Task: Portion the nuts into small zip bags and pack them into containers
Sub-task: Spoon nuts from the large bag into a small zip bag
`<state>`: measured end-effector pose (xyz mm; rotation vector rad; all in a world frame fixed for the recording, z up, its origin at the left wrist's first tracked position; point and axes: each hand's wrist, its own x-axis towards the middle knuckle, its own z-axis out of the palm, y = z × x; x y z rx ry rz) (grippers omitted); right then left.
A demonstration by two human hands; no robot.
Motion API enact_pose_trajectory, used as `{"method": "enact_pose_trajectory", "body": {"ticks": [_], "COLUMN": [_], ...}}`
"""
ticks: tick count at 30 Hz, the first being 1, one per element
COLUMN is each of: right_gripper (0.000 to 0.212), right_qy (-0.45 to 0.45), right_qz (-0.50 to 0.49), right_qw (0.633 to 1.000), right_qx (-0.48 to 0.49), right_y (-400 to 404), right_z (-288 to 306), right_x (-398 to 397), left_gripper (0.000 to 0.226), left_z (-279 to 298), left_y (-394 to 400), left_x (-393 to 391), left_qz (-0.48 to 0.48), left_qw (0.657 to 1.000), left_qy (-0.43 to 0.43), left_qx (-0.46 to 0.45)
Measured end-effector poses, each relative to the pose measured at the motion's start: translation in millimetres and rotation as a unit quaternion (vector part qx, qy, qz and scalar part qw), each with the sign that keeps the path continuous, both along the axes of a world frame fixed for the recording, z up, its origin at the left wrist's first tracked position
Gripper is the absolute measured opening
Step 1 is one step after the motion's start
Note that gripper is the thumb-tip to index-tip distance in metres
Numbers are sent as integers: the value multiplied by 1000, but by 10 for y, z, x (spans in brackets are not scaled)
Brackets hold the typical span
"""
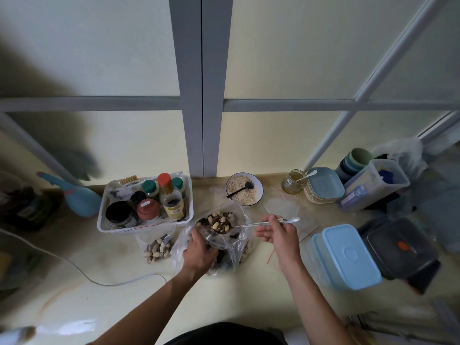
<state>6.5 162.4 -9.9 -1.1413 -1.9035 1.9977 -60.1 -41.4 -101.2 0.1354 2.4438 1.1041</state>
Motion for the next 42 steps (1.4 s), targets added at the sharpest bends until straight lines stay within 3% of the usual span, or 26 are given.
{"method": "enact_pose_trajectory", "body": {"ticks": [9,14,17,26,33,39,42], "right_gripper": [24,24,24,24,24,19,16], "right_qy": [10,-8,0,116,132,82,28], "right_qz": [214,335,357,302,260,88,63], "right_qw": [973,935,927,924,941,966,962], "right_qx": [84,114,117,204,171,231,266], "right_y": [-162,-241,-287,-250,-217,-267,-339], "right_z": [42,106,109,176,122,82,-63], "right_x": [56,78,110,165,208,156,128], "left_gripper": [83,60,55,63,73,68,74], "left_z": [-101,-52,-33,-64,-130,-92,-125], "left_y": [-60,-60,-55,-62,-69,-49,-52], "left_x": [-37,-8,7,28,9,41,20], "left_qz": [-3,1,-4,10,11,22,22], "left_qw": [997,998,998,998,998,997,994], "left_qy": [-6,15,45,40,36,71,94], "left_qx": [82,60,48,47,53,9,-42]}}
